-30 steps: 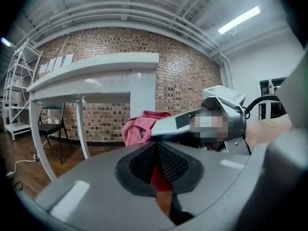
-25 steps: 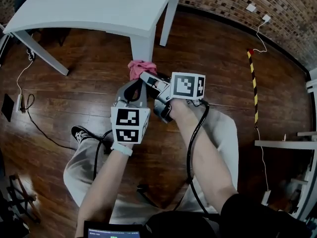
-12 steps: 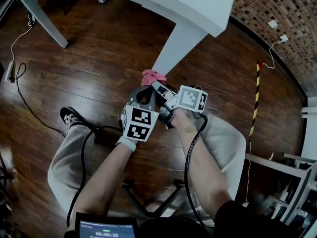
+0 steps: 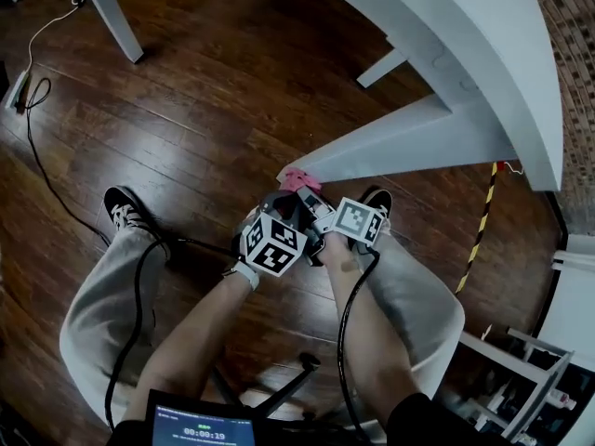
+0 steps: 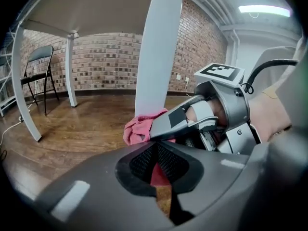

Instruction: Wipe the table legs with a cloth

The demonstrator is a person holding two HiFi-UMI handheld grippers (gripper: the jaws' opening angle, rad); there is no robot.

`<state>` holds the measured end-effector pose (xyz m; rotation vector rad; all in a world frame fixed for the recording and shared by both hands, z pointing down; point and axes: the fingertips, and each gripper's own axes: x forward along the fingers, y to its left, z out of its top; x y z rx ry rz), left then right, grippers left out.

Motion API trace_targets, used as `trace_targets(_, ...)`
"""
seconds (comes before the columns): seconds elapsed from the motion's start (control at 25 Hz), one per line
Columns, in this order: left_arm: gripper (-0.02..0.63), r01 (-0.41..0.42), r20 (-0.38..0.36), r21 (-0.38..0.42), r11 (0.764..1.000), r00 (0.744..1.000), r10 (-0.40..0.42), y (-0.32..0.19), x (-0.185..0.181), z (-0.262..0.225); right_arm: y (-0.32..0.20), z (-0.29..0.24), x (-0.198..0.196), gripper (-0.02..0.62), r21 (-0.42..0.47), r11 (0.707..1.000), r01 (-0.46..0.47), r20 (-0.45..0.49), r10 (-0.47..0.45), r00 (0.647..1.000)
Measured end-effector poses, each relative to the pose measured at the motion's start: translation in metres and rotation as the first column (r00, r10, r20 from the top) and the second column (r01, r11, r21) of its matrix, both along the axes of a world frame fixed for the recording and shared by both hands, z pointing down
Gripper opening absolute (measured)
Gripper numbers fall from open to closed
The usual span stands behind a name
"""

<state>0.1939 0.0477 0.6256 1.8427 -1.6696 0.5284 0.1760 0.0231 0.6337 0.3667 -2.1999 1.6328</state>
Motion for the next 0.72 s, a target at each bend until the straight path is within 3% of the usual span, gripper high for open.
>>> trace_targets(0.28,0.000,-0.086,-0.054,-0.057,0.995,0.995,0.083,0.009,-0.008,0.061,0.008,0.068,0.001,0.052,-0.053,0.995,-0.084,-0.120,0.077,0.990)
trace_targets(0.72,0.000,-0.196,-0.134,-0.154,0.968,0.975,0.176,0.012,-0.026,0.152,0.011,0.161,-0.013,0.052,-0.092,0.975,-0.205,-0.230,0.179,0.957)
